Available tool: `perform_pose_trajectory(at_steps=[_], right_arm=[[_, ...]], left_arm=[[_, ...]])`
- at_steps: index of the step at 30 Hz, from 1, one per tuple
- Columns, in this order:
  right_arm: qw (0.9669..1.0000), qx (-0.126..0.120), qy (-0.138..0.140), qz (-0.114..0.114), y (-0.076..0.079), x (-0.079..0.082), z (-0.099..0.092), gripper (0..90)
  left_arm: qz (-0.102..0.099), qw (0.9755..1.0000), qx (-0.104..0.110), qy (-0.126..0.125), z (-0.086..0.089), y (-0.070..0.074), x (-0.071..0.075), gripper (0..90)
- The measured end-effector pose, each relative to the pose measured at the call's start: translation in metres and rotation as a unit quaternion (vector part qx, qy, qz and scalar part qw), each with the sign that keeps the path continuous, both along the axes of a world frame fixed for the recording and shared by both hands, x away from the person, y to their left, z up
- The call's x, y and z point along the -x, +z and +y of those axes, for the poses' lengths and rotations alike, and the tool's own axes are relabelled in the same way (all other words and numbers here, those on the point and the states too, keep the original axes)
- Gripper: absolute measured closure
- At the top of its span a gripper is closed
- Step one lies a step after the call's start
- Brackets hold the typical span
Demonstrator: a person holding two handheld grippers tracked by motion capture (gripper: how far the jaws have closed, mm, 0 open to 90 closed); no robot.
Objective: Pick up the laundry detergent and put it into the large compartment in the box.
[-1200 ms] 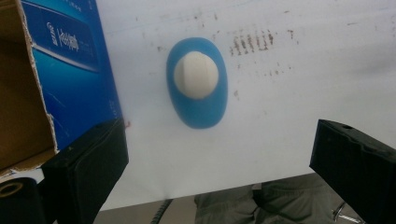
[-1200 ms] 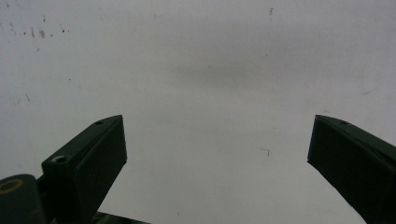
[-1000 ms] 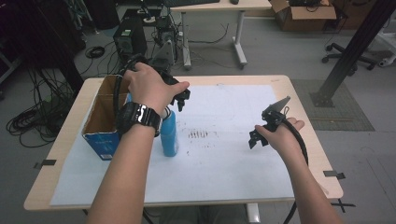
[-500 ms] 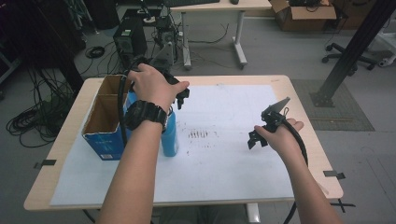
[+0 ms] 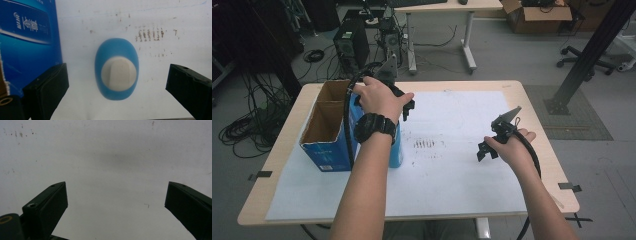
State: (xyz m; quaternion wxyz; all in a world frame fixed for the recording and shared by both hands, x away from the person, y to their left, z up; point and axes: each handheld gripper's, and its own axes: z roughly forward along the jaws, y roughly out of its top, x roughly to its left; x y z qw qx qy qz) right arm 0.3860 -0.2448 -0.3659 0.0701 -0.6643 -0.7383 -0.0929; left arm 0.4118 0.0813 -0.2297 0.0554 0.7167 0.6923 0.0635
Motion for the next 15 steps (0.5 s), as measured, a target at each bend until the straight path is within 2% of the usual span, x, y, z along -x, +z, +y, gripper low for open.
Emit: perform_pose_trajectory(at_steps=[7, 10, 15], right_arm=[[1.0000, -0.001, 0.005, -0.002, -0.001, 0.001, -0.001, 4.7], [1.0000, -0.001, 0.001, 0.000, -0.002, 0.002, -0.001, 4.7], [1.0000, -0.005, 0.003, -0.001, -0.004, 0.003, -0.002, 4.7]], left_arm=[[0.008, 1.0000, 0.002, -0.003, -0.004, -0.015, -0.003, 4.9], [0.012, 0.9998, 0.012, -0.004, -0.004, -0.022, -0.005, 4.8], [0.019, 0.9998, 0.008, -0.002, -0.005, -0.030, -0.008, 4.7]])
